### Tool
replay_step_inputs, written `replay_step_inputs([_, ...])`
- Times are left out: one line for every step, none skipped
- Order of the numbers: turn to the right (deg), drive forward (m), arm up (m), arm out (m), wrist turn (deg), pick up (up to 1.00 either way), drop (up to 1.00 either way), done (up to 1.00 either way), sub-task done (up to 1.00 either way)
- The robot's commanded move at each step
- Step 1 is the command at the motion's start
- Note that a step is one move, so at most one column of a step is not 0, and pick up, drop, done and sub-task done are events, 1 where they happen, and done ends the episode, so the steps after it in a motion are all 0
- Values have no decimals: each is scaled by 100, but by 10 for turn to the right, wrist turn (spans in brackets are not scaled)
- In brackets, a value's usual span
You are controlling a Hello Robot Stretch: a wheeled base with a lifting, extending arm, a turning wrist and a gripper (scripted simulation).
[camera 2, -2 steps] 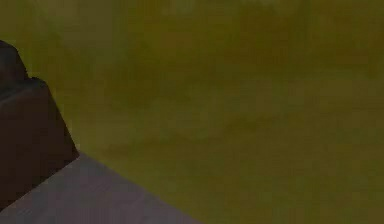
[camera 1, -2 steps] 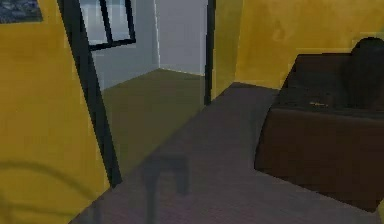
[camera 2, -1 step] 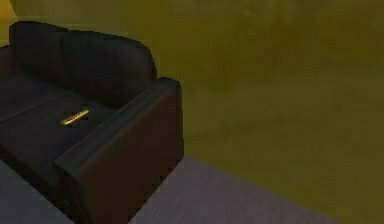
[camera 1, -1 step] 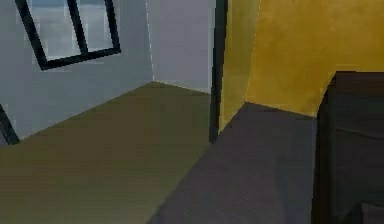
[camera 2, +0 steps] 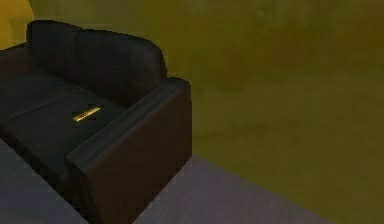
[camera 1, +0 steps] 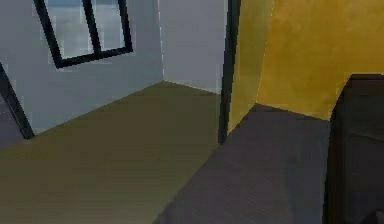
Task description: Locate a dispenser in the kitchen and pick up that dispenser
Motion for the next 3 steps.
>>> replay_step_inputs([0,45,0,0,0,0,0,0,0])
replay_step_inputs([60,0,0,0,0,0,0,0,0])
replay_step_inputs([0,35,0,0,0,0,0,0,0])
